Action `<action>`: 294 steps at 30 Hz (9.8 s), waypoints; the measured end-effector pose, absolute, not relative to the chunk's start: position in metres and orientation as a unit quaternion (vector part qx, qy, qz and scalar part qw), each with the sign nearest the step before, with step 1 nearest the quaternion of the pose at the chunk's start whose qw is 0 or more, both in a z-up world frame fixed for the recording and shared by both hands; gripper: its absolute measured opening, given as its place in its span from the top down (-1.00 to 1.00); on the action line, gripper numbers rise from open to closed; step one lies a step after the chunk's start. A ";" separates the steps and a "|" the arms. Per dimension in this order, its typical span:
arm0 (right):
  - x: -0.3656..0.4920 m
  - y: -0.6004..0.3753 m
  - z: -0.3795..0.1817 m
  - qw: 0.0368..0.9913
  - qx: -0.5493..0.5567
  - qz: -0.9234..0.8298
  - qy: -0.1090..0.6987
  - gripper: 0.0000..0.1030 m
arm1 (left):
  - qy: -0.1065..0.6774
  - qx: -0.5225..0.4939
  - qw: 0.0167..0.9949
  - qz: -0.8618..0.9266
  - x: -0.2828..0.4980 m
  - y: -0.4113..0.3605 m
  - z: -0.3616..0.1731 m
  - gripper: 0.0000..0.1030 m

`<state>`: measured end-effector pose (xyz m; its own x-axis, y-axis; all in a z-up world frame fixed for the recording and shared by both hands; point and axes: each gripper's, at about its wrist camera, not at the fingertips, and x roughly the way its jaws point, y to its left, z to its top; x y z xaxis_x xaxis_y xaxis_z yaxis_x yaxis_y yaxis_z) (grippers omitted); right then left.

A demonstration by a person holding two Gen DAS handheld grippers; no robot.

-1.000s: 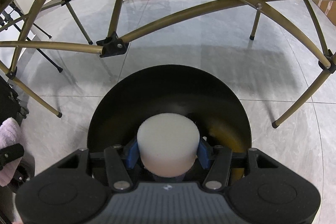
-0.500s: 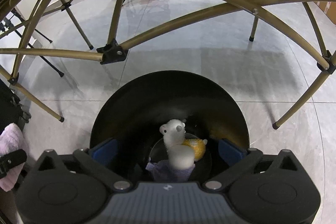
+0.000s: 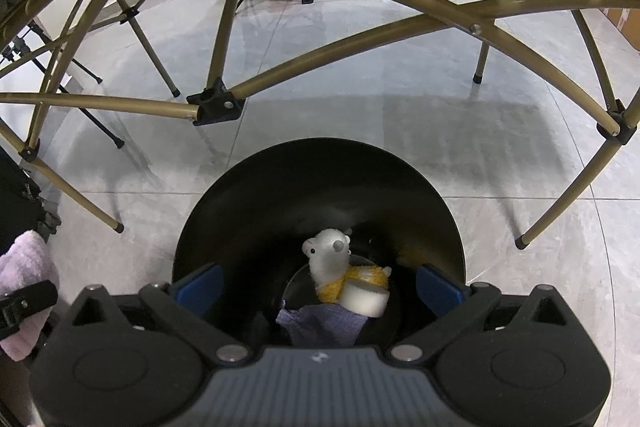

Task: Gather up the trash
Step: 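Lower the pink headband into the black bin and open the left tool, then raise both tools from the bin back toward the table, then grasp the white tape roll with the right tool while the left tool grasps the blue fluffy ball, then carry the tape roll and blue ball with both tools down toward the black bin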

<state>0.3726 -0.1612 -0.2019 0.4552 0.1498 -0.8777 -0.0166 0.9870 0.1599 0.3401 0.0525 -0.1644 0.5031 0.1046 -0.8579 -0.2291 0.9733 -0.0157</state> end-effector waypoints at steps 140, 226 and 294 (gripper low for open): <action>0.311 -0.317 -0.159 0.891 0.107 -0.064 0.437 -1.00 | 0.458 -0.044 0.887 0.034 0.377 -0.098 -0.126 -0.94; 0.549 -0.144 -0.041 0.951 0.103 0.123 0.266 0.65 | 0.285 -0.105 0.946 0.112 0.489 0.067 -0.005 -1.00; 0.520 -0.247 -0.040 0.976 0.044 -0.010 0.215 0.65 | 0.238 -0.103 0.965 0.036 0.559 0.046 -0.003 -0.11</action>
